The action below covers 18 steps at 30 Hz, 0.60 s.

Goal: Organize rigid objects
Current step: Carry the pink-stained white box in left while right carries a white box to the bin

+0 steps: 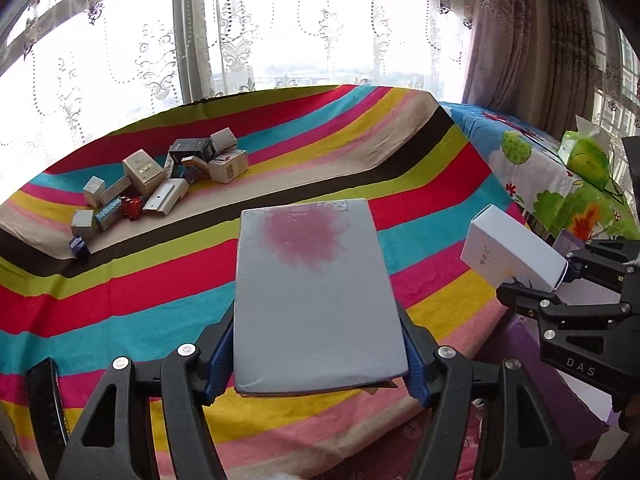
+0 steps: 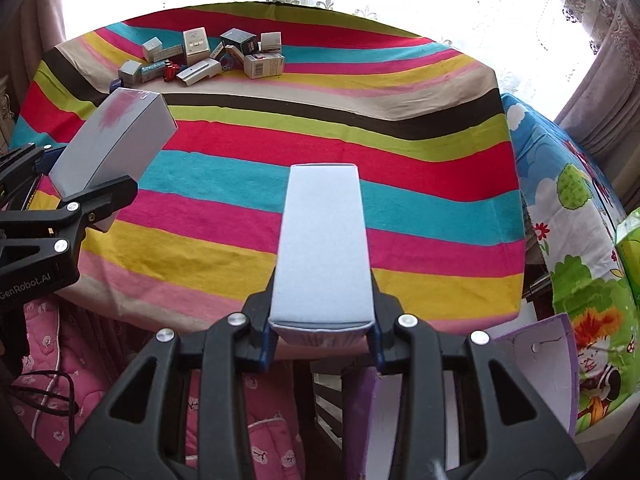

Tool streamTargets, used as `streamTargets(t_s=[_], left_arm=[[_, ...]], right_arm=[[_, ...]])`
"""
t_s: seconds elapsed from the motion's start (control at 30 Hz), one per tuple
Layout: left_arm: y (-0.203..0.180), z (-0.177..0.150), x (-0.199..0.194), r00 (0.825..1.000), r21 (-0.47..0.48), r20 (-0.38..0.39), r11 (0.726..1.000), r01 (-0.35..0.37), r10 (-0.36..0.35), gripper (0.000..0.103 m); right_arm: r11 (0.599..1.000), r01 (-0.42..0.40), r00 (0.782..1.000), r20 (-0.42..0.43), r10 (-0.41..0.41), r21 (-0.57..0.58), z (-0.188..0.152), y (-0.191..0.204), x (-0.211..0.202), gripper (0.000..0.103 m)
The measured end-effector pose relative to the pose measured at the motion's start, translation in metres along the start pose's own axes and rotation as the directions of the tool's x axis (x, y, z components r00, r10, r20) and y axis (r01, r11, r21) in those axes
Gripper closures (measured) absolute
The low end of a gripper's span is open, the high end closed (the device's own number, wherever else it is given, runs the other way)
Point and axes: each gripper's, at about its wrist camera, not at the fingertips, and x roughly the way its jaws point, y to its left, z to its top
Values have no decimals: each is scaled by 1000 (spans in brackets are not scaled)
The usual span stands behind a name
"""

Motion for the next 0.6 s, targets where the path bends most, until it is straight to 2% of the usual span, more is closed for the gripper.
streamTargets(t_s=[0.2,0.37,0.6], left_arm=[[-67,20,-6,992,137,-14,982,128,-127,34],[-128,25,-6,975,247,-47,943,222,-218,34],[-191,27,2,951,348,-106,885,310,-291,34]], right_arm=[[993,73,997,-23,-71,95,-42,-41,-30,63],[973,129,991,-60,-120,190,-75,-74,-43,63],[936,198,979,-99,-176,290,-108,-113,-51,64]])
